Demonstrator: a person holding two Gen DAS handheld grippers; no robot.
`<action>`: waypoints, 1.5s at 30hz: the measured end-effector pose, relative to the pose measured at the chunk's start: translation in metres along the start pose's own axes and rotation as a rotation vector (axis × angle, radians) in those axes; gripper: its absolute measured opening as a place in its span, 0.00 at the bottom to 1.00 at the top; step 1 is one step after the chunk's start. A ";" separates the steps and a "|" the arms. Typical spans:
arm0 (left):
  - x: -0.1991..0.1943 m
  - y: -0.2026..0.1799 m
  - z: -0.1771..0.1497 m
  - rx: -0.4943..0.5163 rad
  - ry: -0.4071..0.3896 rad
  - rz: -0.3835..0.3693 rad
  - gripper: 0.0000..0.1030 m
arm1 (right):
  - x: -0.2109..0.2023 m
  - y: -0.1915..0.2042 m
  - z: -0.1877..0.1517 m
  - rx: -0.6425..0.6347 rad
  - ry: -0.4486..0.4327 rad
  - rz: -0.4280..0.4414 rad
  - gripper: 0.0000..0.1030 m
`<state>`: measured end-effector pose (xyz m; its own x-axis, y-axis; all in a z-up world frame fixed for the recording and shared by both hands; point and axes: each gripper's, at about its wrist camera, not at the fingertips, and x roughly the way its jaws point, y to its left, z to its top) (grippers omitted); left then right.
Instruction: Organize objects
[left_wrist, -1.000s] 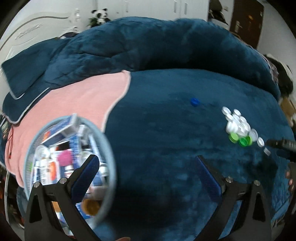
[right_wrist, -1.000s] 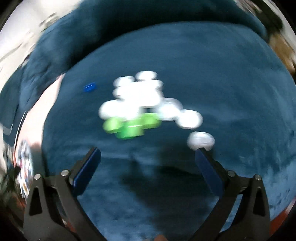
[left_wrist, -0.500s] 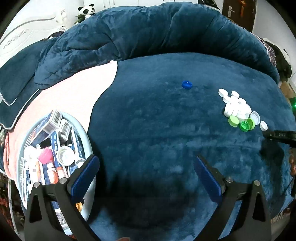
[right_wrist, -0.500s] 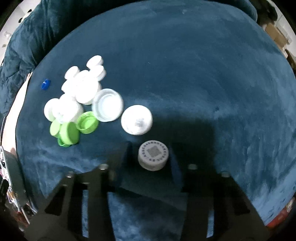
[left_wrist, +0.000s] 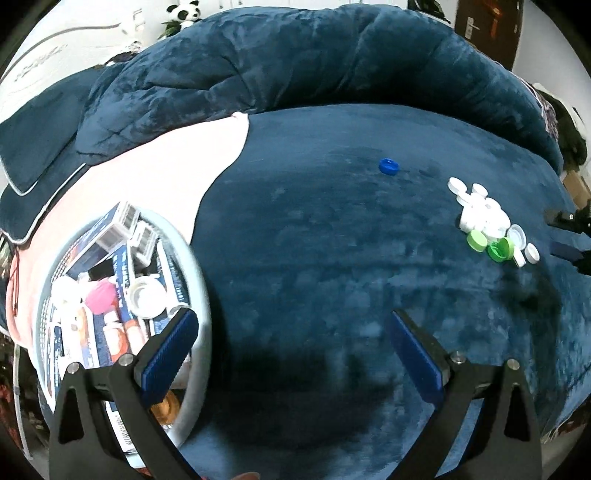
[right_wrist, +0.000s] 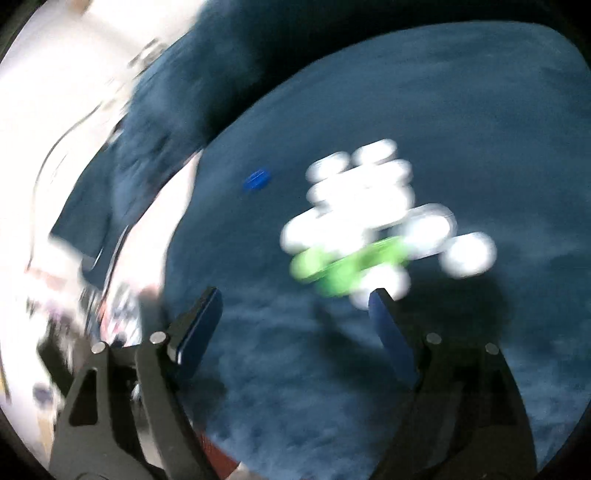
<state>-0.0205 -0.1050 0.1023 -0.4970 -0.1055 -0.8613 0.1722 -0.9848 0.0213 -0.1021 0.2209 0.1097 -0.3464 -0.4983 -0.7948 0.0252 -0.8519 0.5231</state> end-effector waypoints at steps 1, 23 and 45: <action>0.001 0.001 0.000 -0.004 0.002 -0.001 0.99 | -0.007 -0.016 0.004 0.042 -0.026 -0.067 0.80; 0.013 -0.059 -0.005 0.091 0.039 -0.132 0.99 | 0.005 -0.056 0.009 0.027 0.044 -0.326 0.18; 0.036 -0.096 -0.016 0.167 0.103 -0.134 0.99 | 0.023 -0.022 0.023 -0.119 0.276 -0.111 0.25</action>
<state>-0.0417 -0.0119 0.0615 -0.4152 0.0340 -0.9091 -0.0365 -0.9991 -0.0207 -0.1319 0.2322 0.0866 -0.0861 -0.4123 -0.9070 0.1164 -0.9083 0.4018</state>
